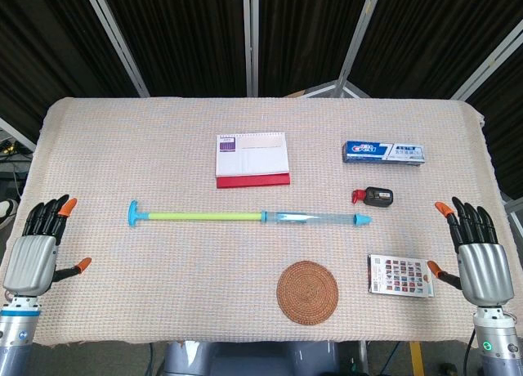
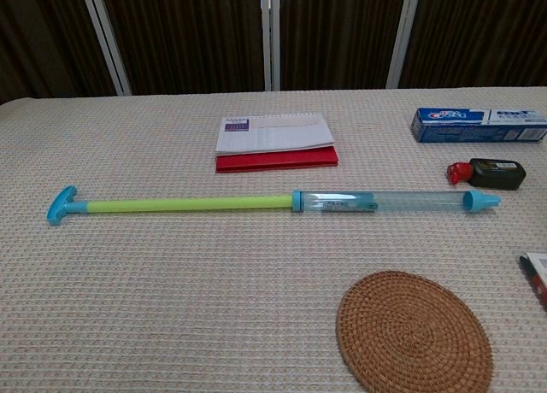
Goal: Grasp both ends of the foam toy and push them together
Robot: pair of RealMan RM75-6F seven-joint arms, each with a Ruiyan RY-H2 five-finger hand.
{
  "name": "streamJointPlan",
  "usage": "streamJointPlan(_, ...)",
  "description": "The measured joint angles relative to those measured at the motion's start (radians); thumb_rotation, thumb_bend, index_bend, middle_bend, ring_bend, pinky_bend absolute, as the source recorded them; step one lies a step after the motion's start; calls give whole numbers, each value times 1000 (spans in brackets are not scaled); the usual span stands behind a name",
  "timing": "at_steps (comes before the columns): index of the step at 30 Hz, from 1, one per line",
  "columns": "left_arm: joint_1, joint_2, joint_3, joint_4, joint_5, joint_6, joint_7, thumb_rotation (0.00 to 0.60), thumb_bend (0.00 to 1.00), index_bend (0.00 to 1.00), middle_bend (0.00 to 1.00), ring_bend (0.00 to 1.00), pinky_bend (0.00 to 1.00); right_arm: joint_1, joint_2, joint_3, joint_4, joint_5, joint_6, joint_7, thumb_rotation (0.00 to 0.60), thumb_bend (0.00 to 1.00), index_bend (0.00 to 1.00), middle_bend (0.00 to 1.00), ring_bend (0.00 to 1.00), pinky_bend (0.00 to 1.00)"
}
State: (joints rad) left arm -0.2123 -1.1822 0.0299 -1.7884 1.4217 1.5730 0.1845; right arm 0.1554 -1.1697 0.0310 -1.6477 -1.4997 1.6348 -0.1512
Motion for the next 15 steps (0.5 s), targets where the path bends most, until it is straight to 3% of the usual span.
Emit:
streamJointPlan(7,10,10,-10,-2,6,-16,-15,600,0,0,0,0,0,-7,-5,6,4,-5,-17,-16,600,0,0,14,3,0)
streamJointPlan(8,10,11,-12,-3,7,-18,-16,600,0,0,0,0,0,-6,-8,5,4,-6,-25,-18,600,0,0,108,88,0)
streamJointPlan(10,8,13,-17,-2,8,-29,-15,600,0,0,0,0,0,8,-16,7,7,-6,-56,-19,600,0,0,435,430,74)
streamJointPlan(11,6,13,-20,0,7,-35,-14,600,0,0,0,0,0,18,-21,9,9,-5,-75,-20,600,0,0,655,673,263)
streamJointPlan(12,2,12,-24,3,4,-46,-10,600,0,0,0,0,0,37,-29,16,14,-2,-107,-27,600,0,0,813,834,528)
streamJointPlan(14,-5,9,-33,8,-4,-65,-3,600,0,0,0,0,0,72,-46,29,26,6,-164,-43,600,0,1,951,963,901)
streamJointPlan(15,-10,7,-39,11,-11,-78,5,600,0,0,0,0,0,97,-59,39,33,14,-205,-51,600,0,7,985,992,978)
